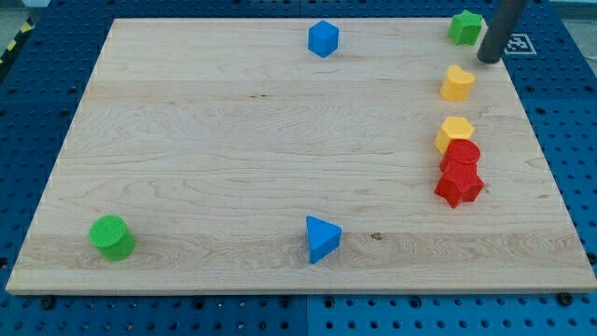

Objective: Slide the yellow heart to the top of yellow hexagon

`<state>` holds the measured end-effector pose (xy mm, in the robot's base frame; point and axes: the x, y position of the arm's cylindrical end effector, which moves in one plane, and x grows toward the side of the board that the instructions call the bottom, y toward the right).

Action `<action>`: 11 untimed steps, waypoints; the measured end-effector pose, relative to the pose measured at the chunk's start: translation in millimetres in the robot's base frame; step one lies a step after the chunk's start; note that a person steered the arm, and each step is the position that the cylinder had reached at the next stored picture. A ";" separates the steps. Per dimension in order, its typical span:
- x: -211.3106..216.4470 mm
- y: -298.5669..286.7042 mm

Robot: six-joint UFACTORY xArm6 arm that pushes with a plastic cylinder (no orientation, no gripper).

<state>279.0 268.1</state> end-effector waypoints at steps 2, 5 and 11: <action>12.9 -33.4; 49.0 -35.1; 72.7 -57.1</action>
<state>351.7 210.9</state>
